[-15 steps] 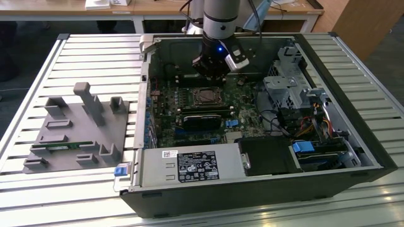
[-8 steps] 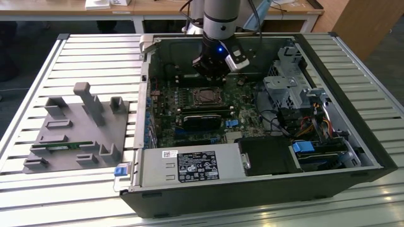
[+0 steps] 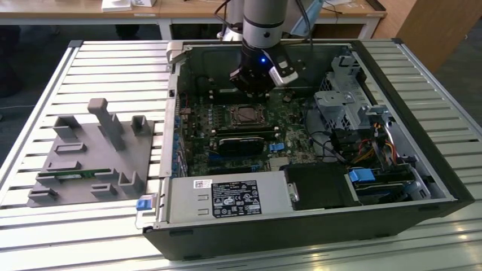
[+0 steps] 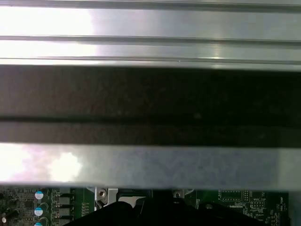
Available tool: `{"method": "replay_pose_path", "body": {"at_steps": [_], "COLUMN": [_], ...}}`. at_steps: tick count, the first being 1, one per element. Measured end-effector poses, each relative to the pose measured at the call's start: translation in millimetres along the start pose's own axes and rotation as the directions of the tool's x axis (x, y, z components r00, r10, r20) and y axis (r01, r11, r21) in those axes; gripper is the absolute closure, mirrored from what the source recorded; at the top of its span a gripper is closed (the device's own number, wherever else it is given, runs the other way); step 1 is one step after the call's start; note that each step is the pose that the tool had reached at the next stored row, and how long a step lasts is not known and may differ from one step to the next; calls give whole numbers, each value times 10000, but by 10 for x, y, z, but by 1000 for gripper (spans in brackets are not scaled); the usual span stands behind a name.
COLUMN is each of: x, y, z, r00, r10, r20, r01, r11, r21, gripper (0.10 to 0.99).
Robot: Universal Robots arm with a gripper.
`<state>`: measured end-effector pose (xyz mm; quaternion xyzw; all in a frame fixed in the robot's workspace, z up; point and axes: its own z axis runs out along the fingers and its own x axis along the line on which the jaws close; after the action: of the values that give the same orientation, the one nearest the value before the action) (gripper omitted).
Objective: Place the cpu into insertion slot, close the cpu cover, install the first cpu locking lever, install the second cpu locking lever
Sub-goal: 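Install the second cpu locking lever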
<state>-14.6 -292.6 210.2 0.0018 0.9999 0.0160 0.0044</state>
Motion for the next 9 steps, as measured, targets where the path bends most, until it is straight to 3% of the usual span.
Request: {"method": "replay_pose_path", "body": {"at_steps": [9], "x": [-1], "y": [-92], "z": [-2], "r00": [10000], "r10": [1], "r20": [0], "r01": [-1], "r11": [10000], "r21": [-1], "gripper": [980]}}
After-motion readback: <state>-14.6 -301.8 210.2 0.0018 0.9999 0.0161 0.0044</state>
